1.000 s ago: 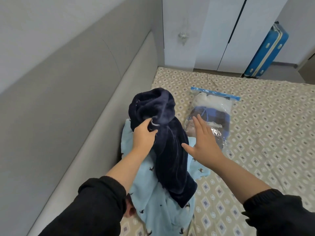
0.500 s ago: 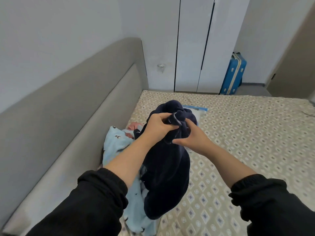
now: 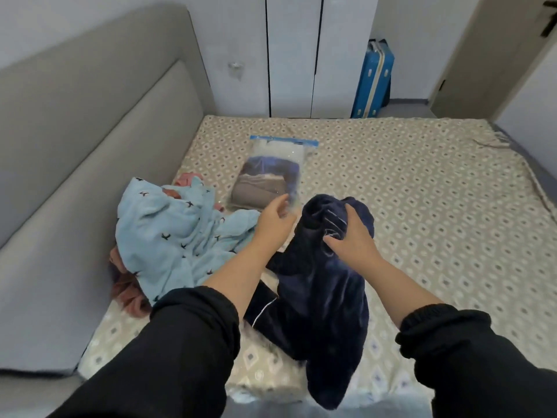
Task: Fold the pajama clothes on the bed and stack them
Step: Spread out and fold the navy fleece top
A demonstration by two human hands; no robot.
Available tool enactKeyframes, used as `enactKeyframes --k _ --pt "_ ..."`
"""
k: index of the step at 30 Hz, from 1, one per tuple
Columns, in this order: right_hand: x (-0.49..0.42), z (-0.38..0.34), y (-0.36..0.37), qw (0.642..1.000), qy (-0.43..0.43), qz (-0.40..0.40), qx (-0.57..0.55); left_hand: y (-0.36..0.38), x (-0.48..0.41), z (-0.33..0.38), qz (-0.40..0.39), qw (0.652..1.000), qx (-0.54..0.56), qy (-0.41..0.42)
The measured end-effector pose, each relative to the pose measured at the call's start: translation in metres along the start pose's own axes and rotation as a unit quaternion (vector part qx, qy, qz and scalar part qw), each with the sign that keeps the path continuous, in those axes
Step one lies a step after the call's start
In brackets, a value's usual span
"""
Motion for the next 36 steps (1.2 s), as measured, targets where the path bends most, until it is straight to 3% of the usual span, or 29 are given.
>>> enactKeyframes --k 2,9,12,15,19,24,26,29,31,36 --pt "-0.01 0.045 0.022 1.0 0.026 0.0 0.013 0.006 0.012 -0.053 -0.02 0.998 -0.061 -0.023" --pt "-0.063 0.216 0.131 0.959 0.098 0.062 0.259 0.059 0.062 -0.256 -0.108 0.986 -0.127 0.005" --pt "-0.077 0.27 0.169 0.947 0.078 0.118 0.289 0.09 0.074 -0.33 -0.149 0.98 -0.129 0.028" --pt "-0.089 0.297 0.183 0.939 0.031 0.189 0.286 0.11 0.075 -0.371 -0.098 0.99 -0.09 0.051" --pt "-0.094 0.308 0.185 0.937 -0.015 0.226 0.266 0.126 0.073 -0.389 -0.022 0.991 -0.016 0.129" --pt "-0.077 0.306 0.164 0.918 -0.043 0.302 0.254 0.123 0.082 -0.382 -0.005 0.984 0.02 0.175" --pt "-0.074 0.319 0.159 0.914 -0.004 0.297 0.277 0.127 0.089 -0.371 -0.031 0.978 -0.023 0.204" --pt "-0.069 0.35 0.169 0.913 0.081 0.234 0.324 0.147 0.108 -0.369 -0.11 0.969 -0.147 0.163" --pt "-0.066 0.358 0.177 0.909 0.072 0.217 0.348 0.152 0.12 -0.372 -0.133 0.952 -0.222 0.165" --pt "-0.051 0.354 0.179 0.882 -0.009 0.216 0.42 0.132 0.13 -0.371 -0.109 0.949 -0.251 0.154"
Point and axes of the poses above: each hand's wrist, its own x-axis away from the middle knuckle, its own y-axis out of the palm, z = x × y, the point moved 6 cm from there along -x, towards the middle knuckle, and after that the axes turned 15 degrees about y, right-handed, at the moved point
